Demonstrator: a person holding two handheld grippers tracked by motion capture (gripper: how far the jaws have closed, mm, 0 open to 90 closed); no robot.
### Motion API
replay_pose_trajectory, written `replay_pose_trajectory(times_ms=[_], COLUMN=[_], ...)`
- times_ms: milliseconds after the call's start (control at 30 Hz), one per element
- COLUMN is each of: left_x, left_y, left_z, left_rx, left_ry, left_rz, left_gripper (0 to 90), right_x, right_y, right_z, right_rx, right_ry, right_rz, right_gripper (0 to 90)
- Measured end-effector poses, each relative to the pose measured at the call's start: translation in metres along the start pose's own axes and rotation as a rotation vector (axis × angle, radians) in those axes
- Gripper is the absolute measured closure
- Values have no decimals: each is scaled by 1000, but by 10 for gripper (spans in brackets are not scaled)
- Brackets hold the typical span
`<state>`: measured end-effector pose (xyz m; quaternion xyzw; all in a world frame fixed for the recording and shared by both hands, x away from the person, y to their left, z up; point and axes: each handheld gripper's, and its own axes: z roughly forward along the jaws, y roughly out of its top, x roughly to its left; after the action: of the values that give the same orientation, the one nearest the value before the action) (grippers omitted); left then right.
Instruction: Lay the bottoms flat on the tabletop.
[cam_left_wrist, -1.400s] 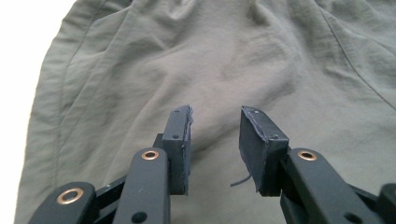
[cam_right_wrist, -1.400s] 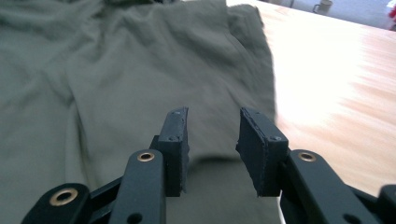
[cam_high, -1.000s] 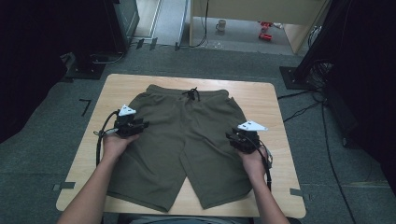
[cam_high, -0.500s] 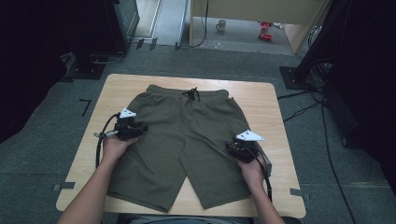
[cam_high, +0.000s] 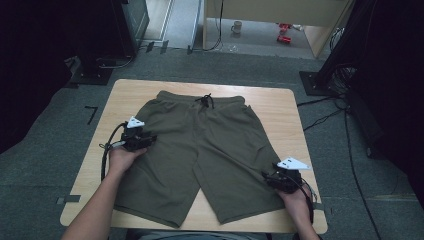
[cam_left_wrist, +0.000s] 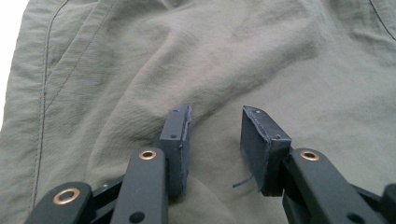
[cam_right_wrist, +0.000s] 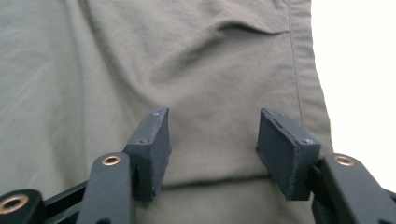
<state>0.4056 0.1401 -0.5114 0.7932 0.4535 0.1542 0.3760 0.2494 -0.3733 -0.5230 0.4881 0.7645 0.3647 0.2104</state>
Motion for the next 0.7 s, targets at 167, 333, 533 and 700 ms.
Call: replay_pose_trajectory(times_ms=[167,333,533,700], left_x=[-3,-5,-16,-21], left_y=[0,8,3,-7], left_z=[-3,-12,-10,-15], left_rx=[26,-42,-1,6], left_ry=[-4,-24,-43,-56], left_rz=[1,-3,49,66], left_gripper=[609,610,612,570], right_x=[6,11,28,50], right_y=[-7,10,50,59], right_z=[-8,-8,13,39], right_rx=[5,-63,-96,-78], right_ry=[22,22,39,69], right_rz=[-21,4,-8,-79], right_gripper=[420,452,469,438])
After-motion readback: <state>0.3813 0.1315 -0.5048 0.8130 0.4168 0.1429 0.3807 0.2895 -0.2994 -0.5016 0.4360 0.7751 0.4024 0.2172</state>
